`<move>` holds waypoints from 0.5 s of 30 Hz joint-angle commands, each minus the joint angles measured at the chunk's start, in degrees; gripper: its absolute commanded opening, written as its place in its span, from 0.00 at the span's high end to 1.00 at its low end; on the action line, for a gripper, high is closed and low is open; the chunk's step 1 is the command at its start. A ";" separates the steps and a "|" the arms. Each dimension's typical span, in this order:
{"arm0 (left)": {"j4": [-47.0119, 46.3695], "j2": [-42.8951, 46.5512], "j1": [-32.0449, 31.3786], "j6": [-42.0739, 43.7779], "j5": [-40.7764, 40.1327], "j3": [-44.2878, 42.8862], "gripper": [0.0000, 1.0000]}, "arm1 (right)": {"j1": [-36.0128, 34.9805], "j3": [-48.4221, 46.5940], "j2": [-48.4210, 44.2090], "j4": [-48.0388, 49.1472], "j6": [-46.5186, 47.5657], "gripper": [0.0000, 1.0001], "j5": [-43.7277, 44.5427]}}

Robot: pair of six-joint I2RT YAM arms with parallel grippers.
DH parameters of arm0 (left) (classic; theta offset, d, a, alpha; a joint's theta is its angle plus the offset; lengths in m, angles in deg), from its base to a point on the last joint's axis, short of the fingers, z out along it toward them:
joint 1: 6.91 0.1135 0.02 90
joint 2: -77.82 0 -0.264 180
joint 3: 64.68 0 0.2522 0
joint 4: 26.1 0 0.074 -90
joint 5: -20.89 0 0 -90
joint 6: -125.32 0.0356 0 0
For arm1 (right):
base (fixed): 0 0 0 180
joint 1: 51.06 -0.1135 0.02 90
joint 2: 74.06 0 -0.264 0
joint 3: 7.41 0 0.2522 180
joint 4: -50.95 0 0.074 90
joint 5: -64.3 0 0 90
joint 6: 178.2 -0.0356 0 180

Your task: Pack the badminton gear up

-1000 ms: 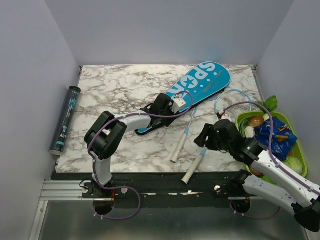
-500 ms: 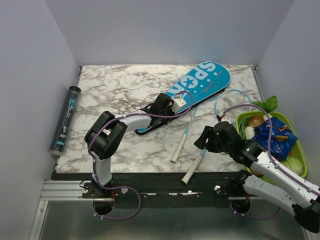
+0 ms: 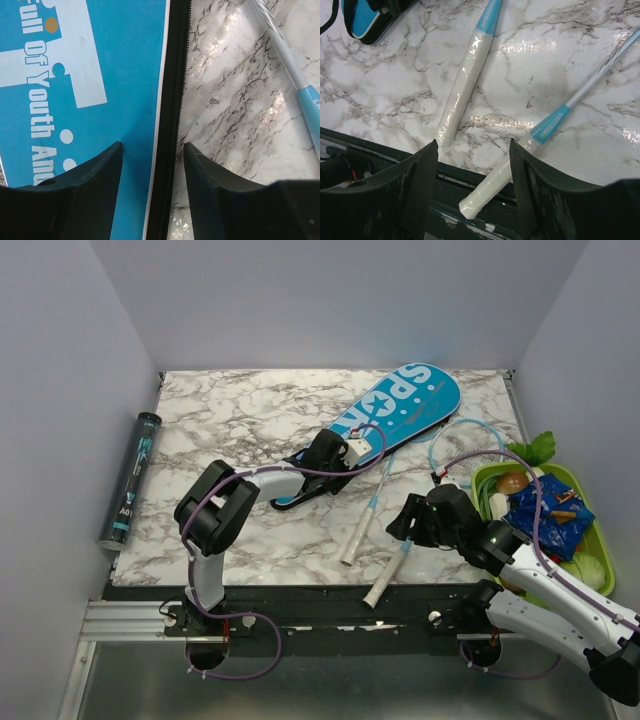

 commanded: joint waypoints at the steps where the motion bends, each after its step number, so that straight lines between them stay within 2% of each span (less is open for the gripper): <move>1: -1.43 -1.38 -0.07 -0.08 -1.50 -0.80 0.46 | 0.17 0.84 -0.52 1.41 -0.57 0.33 -0.75; 3: -1.52 -1.65 -0.15 0.01 -1.41 -0.89 0.56 | 0.16 1.01 -0.43 1.41 -0.57 0.33 -0.84; 4: -1.61 -1.74 -0.15 0.18 -1.15 -0.89 0.68 | 0.17 1.10 -0.52 1.50 -0.57 0.33 -0.84; 5: -1.52 -1.91 -0.15 0.09 -0.89 -0.97 0.74 | 0.17 1.19 -0.43 1.50 -0.66 0.33 -0.93; 6: -1.34 -2.00 -0.15 0.09 -0.80 -1.15 0.85 | 0.17 1.28 -0.52 1.59 -0.66 0.33 -1.01; 8: -1.26 -1.91 -0.15 0.01 -0.45 -1.15 0.98 | 0.17 1.54 -0.52 1.76 -0.74 0.33 -1.19; 15: -1.17 1.68 0.02 -1.75 0.26 -0.10 1.00 | 0.17 2.59 -0.34 2.47 -1.01 0.34 -1.54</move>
